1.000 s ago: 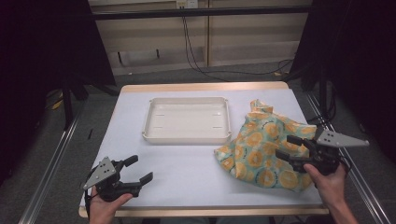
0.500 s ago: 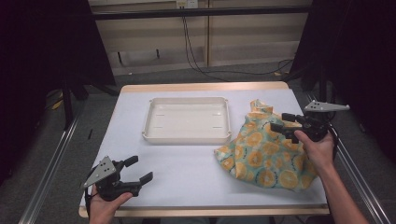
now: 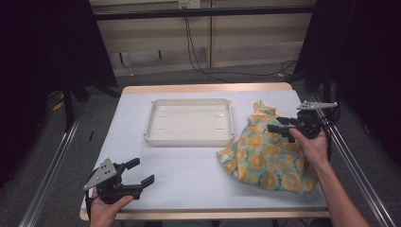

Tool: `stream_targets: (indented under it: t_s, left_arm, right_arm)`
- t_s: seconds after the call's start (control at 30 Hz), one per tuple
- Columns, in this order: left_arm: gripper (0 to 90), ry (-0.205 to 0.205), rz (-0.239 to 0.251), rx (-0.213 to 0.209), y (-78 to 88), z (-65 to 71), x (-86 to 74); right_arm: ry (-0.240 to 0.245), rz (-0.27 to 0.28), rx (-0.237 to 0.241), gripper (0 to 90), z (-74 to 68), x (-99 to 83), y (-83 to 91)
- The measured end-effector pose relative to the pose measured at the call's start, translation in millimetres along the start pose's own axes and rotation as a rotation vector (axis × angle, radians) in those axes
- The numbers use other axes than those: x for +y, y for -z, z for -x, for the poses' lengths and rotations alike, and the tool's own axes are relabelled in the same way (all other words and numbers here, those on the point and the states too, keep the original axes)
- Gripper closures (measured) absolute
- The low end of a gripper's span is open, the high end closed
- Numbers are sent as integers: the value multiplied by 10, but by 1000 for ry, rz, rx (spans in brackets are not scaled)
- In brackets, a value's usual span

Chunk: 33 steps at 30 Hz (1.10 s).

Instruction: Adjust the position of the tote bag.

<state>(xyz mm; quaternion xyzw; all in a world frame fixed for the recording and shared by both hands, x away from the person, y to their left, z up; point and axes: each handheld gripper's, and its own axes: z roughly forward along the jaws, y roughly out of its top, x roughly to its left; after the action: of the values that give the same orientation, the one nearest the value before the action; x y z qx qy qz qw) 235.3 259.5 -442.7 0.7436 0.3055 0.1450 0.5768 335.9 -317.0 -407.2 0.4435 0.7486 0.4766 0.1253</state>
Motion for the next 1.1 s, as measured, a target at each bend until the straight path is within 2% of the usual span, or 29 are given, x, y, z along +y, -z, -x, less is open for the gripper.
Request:
stream_targets:
  t_s: [0.1,0.13,0.17,0.2,0.23,0.3,0.33,0.4,0.57,0.6,0.67,0.7,0.77,0.8,0.97,1.0,1.1]
  left_arm:
    - [154,-3,4,1,10,1,1]
    - [154,-1,2,2,10,1,0]
    - [153,-2,-1,0,5,4,-2]
    - [154,1,0,1,2,5,-2]
    - [153,1,0,1,2,5,-2]
    - [153,3,-4,-1,-4,5,-2]
    - [154,16,-4,-20,-2,-9,2]
    - [154,23,-1,-19,1,-5,9]
    - [169,12,1,-24,-6,5,12]
    - [184,-7,-13,-22,-19,8,13]
    - [208,-9,-23,-30,-38,13,7]
    - [209,3,-19,-42,-56,22,4]
    - [219,-8,-33,-26,-65,30,8]
    - [230,-6,-30,-44,-84,31,25]
    - [273,-2,-29,-52,-135,51,58]
    - [288,-23,-39,-70,-157,72,75]
    - [319,-31,-40,-81,-183,103,97]
  right_arm:
    - [1,-12,-11,445,8,-26,-24]
    - [1,-15,-13,511,16,-41,-39]
    - [0,-24,-19,623,19,-62,-52]
    - [7,-25,-25,674,18,-67,-52]
    - [7,-25,-25,674,18,-67,-52]
    - [5,-18,-20,756,5,-67,-44]
    - [14,-15,-11,829,-4,-65,-38]
    - [18,-8,-5,882,-16,-68,-33]
    - [32,4,6,900,-41,-78,-18]
    - [32,8,8,900,-49,-73,-3]
    - [30,27,13,900,-67,-56,36]
    - [30,37,14,900,-78,-46,59]
    - [31,48,10,900,-114,-31,101]
    - [30,52,15,900,-135,-29,121]
    - [48,61,28,900,-231,-23,158]
    - [53,70,38,900,-280,-17,176]
    - [62,83,46,900,-334,-5,202]
